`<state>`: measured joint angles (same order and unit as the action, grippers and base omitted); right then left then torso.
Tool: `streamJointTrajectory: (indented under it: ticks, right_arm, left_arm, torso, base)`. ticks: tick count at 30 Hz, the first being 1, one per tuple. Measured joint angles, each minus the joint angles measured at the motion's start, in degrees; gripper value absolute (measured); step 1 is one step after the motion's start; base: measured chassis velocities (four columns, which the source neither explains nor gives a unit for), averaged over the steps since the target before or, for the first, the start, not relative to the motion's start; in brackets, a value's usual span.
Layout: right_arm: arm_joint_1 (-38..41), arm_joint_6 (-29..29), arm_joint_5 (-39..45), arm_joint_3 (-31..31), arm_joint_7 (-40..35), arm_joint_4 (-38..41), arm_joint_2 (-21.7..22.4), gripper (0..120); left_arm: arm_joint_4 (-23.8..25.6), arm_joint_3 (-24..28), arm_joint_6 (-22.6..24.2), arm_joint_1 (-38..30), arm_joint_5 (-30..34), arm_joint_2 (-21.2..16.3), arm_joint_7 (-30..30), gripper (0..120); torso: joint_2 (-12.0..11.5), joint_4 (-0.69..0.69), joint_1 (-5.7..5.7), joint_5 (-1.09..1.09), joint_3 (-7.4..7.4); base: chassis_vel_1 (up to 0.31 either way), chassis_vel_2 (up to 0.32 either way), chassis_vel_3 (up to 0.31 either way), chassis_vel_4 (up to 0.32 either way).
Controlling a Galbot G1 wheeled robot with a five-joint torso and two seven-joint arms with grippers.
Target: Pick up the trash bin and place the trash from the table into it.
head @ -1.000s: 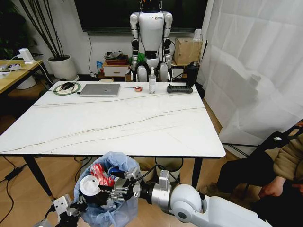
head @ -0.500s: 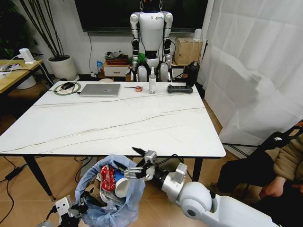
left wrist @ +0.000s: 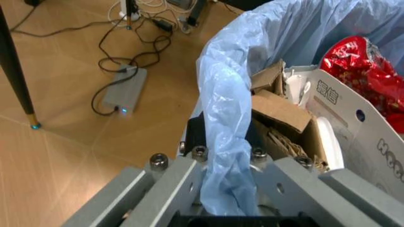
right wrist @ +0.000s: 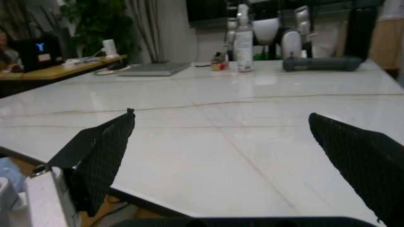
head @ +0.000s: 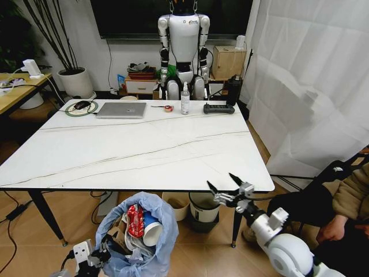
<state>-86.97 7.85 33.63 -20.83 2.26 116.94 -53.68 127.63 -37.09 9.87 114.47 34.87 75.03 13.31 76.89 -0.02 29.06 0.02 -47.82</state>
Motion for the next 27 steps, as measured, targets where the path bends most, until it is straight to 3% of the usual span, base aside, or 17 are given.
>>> streamJointTrajectory:
  ticks: [5,7,14,27]
  right_arm:
    - [-7.84,1.27,-3.53,-7.63,1.49,2.3,-4.42,100]
    - [-9.83,1.88,-4.74,-9.07,2.01,2.81,-6.04,100]
    - [-15.56,4.51,-9.43,-12.0,3.51,2.28,-14.42,100]
    - [-15.49,5.24,-10.09,-11.92,3.99,1.64,-15.32,100]
  left_arm:
    - [-0.64,0.29,-0.64,-0.03,-0.12,-2.56,-0.04,0]
    - [-0.67,0.35,-0.96,-0.05,-0.03,-3.5,-0.14,0]
    - [-0.74,0.76,-1.96,-0.4,1.26,-6.87,-0.51,0]
    - [-0.72,2.61,-2.16,-1.39,5.03,-7.34,-0.24,0]
  torso:
    - [0.0,-0.02,0.0,-0.02,0.0]
    - [0.0,0.04,0.0,-0.03,0.0]
    - [0.0,-0.01,0.0,-0.03,0.0]
    - [0.0,0.01,0.0,-0.02,0.0]
  base:
    - [0.0,0.0,0.0,0.0]
    - [0.0,0.0,0.0,0.0]
    - [0.0,0.0,0.0,0.0]
    - [0.0,0.0,0.0,0.0]
